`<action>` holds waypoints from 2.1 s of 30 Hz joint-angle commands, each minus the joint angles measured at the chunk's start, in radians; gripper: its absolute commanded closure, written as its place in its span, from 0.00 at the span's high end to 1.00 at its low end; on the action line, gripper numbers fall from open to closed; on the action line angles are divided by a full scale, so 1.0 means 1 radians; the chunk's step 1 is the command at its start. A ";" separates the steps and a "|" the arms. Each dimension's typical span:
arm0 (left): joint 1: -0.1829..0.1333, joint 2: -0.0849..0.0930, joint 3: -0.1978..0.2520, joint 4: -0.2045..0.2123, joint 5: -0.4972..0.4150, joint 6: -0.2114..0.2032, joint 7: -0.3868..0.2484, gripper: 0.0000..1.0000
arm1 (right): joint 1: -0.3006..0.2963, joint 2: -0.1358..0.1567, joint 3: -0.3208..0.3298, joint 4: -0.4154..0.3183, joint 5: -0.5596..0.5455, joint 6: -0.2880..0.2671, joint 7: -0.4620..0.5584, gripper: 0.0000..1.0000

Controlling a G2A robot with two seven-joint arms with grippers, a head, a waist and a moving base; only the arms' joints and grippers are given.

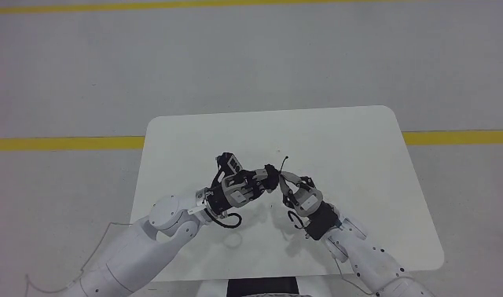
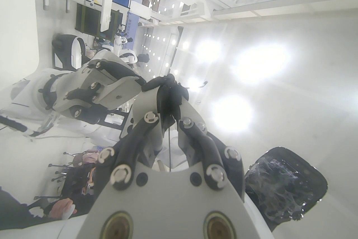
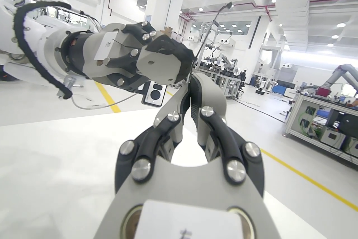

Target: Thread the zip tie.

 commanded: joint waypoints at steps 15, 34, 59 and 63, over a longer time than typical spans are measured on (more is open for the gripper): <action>0.000 0.000 0.000 0.000 0.000 0.000 0.000 0.00 | 0.015 -0.020 -0.017 0.070 -0.003 -0.032 0.108 0.00; 0.000 0.000 0.000 0.000 0.000 0.000 0.000 0.00 | -0.007 -0.028 0.013 0.067 0.014 -0.023 0.143 1.00; 0.000 0.000 0.000 0.000 0.000 0.000 0.000 0.00 | -0.331 0.053 0.513 -0.221 0.287 -0.293 0.018 1.00; 0.000 0.000 0.000 0.000 0.000 0.000 0.000 0.00 | -0.350 0.067 0.510 -0.263 0.332 -0.293 0.007 1.00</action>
